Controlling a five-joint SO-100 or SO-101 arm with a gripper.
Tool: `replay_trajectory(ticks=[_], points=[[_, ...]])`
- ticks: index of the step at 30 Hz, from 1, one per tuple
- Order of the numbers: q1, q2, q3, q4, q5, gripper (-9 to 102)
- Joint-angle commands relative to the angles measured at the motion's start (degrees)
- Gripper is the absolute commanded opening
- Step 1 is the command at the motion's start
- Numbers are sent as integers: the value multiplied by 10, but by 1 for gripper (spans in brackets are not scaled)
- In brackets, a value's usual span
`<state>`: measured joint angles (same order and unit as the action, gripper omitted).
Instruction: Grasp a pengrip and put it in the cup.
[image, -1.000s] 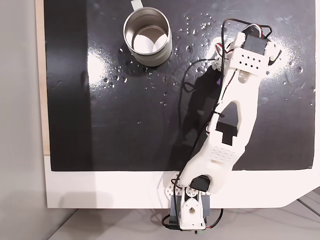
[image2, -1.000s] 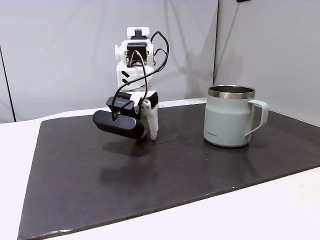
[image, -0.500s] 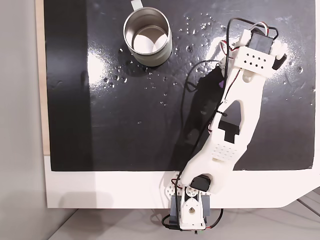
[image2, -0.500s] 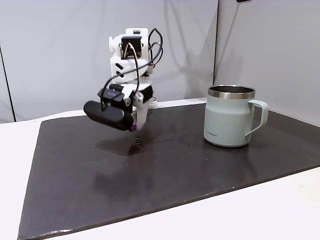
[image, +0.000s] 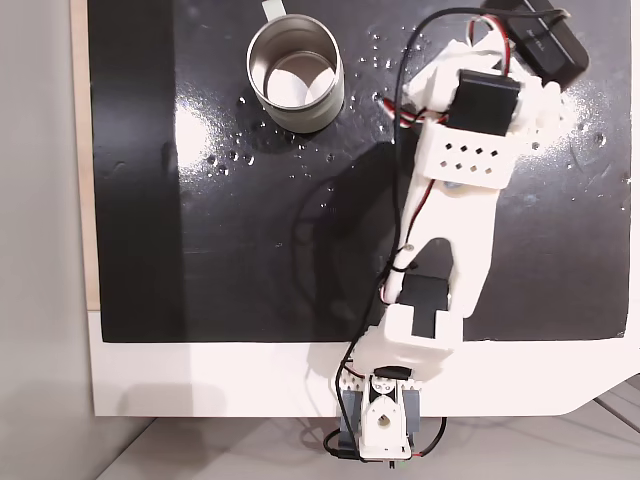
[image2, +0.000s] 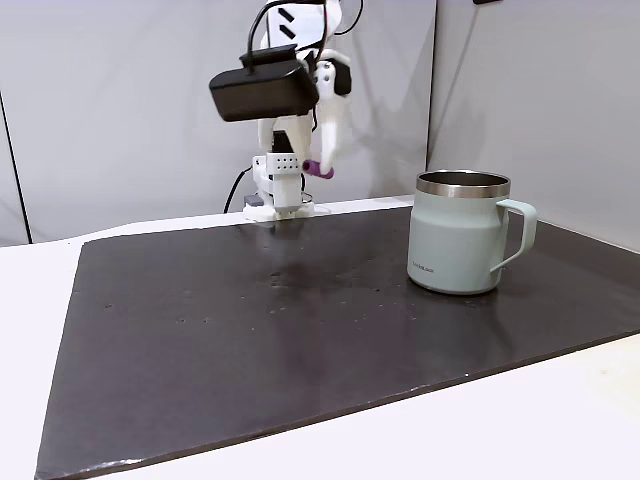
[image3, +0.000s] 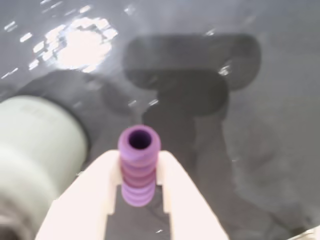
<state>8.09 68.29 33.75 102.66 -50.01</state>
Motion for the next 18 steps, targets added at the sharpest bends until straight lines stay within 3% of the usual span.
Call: replay_trajectory(ticks=[1,11,18], points=[[-49,54,-51,4,48,0],[-176,-25,-211,4,228,0],[-229,-72,-249,4,301,0]])
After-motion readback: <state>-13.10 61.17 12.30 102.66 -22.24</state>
